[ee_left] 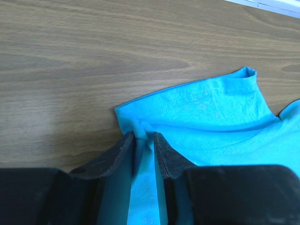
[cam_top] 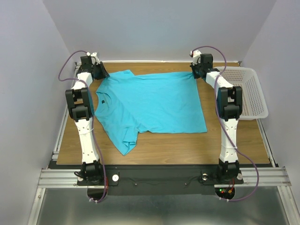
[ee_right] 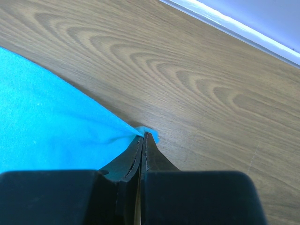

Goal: Fold and stack the t-shirts
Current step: Flatten the tshirt out

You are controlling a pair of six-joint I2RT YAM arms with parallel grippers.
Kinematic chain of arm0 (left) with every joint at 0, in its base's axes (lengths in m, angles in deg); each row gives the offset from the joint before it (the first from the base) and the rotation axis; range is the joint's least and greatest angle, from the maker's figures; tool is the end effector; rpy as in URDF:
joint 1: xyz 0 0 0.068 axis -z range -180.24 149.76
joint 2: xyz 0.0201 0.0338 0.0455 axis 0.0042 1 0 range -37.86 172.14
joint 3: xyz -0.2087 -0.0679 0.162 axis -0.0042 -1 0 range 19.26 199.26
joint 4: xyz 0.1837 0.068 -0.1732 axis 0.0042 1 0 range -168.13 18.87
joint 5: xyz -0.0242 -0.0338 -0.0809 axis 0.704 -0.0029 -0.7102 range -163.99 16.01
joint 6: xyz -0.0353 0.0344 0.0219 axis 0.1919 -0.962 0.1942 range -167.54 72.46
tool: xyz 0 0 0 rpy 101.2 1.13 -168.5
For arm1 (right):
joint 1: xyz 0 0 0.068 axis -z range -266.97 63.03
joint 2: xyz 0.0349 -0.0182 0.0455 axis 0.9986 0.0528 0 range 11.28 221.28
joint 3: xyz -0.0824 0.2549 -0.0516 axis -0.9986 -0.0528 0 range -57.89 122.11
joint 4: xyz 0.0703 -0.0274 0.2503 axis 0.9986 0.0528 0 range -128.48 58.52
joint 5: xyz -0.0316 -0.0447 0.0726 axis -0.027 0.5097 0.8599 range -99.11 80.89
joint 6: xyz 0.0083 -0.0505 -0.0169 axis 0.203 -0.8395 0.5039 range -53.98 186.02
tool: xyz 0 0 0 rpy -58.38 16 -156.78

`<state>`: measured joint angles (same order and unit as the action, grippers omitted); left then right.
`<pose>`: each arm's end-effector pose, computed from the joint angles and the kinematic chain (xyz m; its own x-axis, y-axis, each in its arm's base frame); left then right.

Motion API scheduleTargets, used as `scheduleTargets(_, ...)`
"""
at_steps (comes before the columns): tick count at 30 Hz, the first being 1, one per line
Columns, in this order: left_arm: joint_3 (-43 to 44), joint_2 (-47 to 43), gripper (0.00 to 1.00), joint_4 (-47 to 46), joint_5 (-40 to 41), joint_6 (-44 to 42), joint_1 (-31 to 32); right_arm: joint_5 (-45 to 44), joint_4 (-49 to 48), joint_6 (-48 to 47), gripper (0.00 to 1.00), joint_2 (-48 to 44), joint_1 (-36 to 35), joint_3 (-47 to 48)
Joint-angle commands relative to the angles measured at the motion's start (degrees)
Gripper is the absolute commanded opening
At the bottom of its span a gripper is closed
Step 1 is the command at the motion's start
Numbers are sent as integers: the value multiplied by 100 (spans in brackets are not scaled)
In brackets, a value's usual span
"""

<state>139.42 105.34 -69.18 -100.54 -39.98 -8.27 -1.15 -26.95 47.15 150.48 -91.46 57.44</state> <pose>0.5668 0.0639 0.1748 -0.5529 -0.1969 -0.8097 0.1793 0.9208 -0.3463 0.5551 0.0484 0.1784 -0.4851 -0.3594 -0.7972 -0.3666 0.9112 -0.1877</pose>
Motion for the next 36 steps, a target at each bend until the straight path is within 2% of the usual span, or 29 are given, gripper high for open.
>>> scheduleTargets(1, 333, -116, 30, -78, -175, 27, -76, 56, -204, -2, 0, -314, 36, -19)
scheduleTargets(6, 307, -195, 15, -148, -281, 115, -137, 3, -204, 6, 1, -323, 36, -2)
scheduleTargets(7, 280, -256, 9, -165, -298, 132, -155, 3, -204, 33, 1, -332, 45, 7)
scheduleTargets(13, 26, -546, 1, -411, -500, 308, -304, 73, -204, 209, 1, -411, 36, 104)
scheduleTargets(21, -291, -661, 0, -543, -659, 528, -418, 91, -195, 288, 1, -472, 36, 95)
scheduleTargets(27, -616, -697, 0, -1025, -905, 984, -454, 144, -195, 305, 1, -507, 36, 25)
scheduleTargets(34, -546, -556, 0, -1282, -1037, 1354, -454, 223, -186, 332, 1, -472, 45, 34)
scheduleTargets(36, -511, -459, 8, -1291, -1046, 1477, -454, 240, -186, 349, 1, -455, 36, 42)
